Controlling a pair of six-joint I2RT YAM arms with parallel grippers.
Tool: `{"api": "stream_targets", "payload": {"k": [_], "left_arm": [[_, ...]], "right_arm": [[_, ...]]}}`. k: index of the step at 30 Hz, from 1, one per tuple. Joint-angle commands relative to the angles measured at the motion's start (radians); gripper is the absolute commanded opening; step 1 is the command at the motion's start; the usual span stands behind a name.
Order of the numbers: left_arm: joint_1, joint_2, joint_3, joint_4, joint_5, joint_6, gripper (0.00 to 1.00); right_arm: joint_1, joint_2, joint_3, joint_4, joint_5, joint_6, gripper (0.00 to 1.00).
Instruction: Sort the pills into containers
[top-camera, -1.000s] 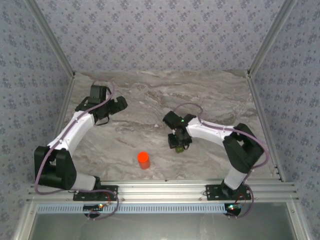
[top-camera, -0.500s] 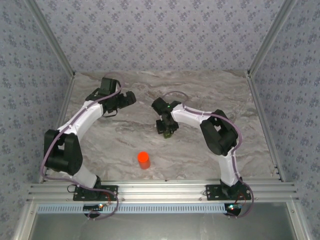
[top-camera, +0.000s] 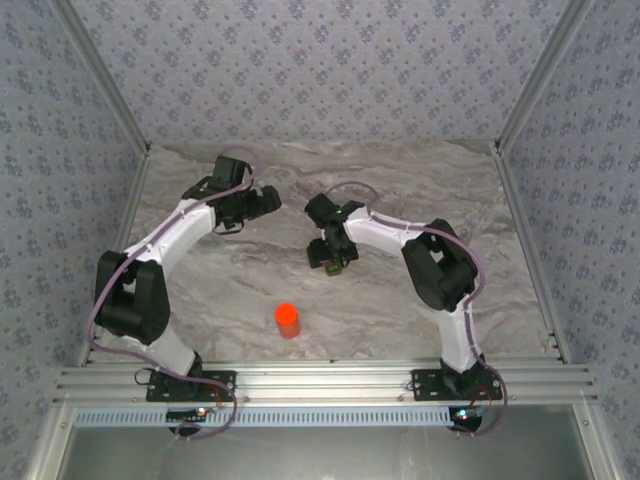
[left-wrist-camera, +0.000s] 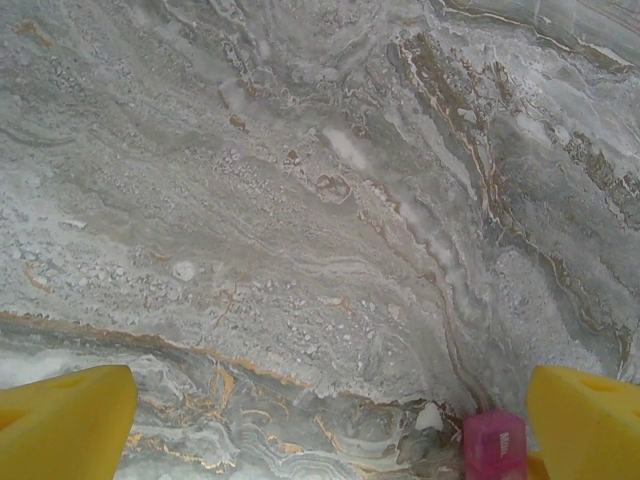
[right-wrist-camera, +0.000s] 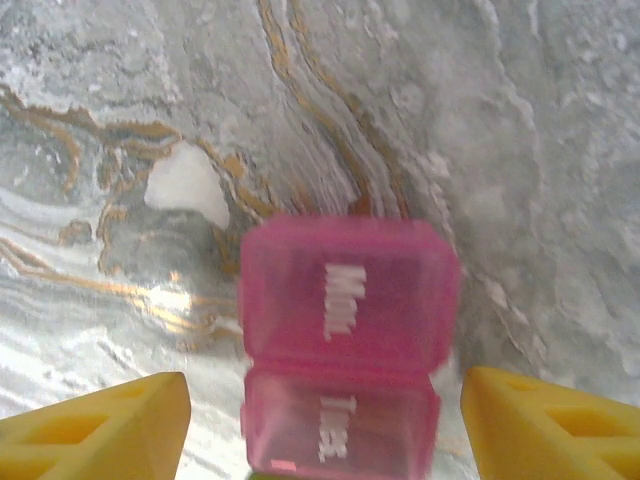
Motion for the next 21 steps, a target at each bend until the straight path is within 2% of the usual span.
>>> {"api": "stream_targets", "payload": {"k": [1, 8, 18, 21], "left_arm": [[-0.008, -0.073, -0.014, -0.026, -0.021, -0.011, 1.0], [-0.008, -0.111, -0.035, -0.044, -0.038, -0.009, 1.0], [-0.008, -0.106, -0.038, -0.045, -0.037, -0.006, 1.0], [-0.01, -0.104, -0.031, -0.054, -0.038, 0.016, 1.0]], "right_arm": [[-0.007, -0.07, -0.057, 0.009, -0.038, 0.026, 0.77], [0.006, -0.078, -0.119, 0.092, -0.105, 0.085, 0.78], [0.058, -0.016, -0.003, 0.13, -0.193, 0.126, 0.78], [0.045, -0.048, -0.015, 0.116, -0.203, 0.133, 0.78]]}}
